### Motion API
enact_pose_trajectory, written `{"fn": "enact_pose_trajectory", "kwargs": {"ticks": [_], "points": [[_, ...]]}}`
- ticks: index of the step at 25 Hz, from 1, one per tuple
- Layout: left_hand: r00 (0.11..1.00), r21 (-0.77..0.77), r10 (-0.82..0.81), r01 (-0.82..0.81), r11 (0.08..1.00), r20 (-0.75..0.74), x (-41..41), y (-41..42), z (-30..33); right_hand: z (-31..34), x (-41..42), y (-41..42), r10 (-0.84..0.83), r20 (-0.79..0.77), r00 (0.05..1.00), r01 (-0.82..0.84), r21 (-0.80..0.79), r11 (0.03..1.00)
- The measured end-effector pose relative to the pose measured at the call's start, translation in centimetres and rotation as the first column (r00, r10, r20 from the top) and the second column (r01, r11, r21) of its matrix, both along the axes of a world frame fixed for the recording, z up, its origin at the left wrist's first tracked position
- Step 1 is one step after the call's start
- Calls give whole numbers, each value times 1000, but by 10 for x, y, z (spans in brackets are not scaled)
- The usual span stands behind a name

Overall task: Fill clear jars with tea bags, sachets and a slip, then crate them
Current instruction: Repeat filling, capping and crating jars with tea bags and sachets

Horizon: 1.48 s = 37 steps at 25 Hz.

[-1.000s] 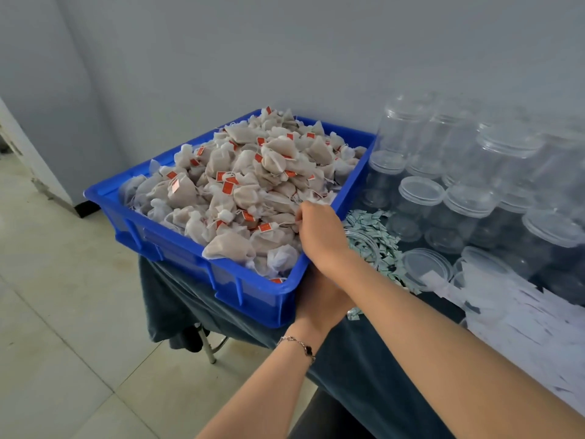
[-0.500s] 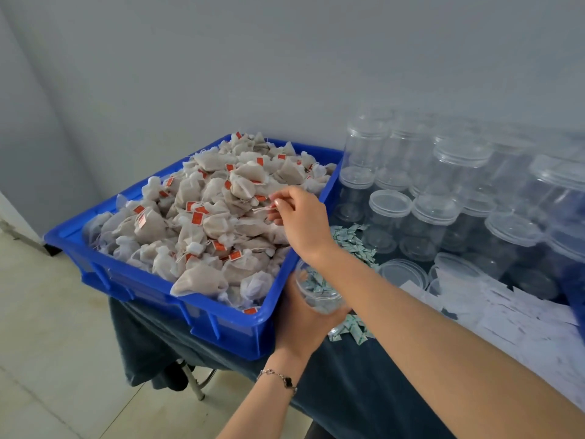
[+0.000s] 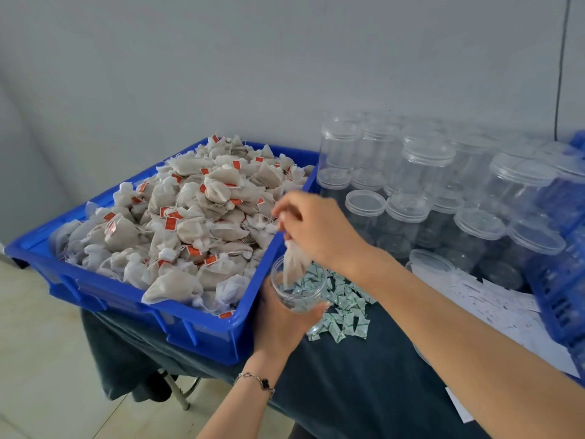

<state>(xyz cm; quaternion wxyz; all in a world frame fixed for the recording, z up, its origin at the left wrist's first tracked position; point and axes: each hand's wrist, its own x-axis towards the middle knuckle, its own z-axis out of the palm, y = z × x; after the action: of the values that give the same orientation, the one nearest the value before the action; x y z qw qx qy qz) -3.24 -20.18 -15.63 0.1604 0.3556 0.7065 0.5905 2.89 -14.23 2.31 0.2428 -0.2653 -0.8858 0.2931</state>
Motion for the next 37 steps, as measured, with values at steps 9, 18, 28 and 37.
{"fn": "enact_pose_trajectory", "kwargs": {"ticks": [9, 18, 28, 37], "points": [[999, 17, -36, 36, 999, -12, -2, -2, 1, -28, -31, 2, -20, 330, 944, -15, 102, 995], [1000, -113, -30, 30, 993, 1, -1, -4, 7, -54, -94, 13, 38, 493, 869, -114, 125, 986], [992, 20, -122, 123, 992, -33, -3, -1, 4, -35, -80, 5, -186, 17, 982, 178, 224, 958], [999, 2, -42, 42, 999, 3, 0, -2, -1, 2, -12, 19, -210, -304, 929, 270, 172, 947]]}}
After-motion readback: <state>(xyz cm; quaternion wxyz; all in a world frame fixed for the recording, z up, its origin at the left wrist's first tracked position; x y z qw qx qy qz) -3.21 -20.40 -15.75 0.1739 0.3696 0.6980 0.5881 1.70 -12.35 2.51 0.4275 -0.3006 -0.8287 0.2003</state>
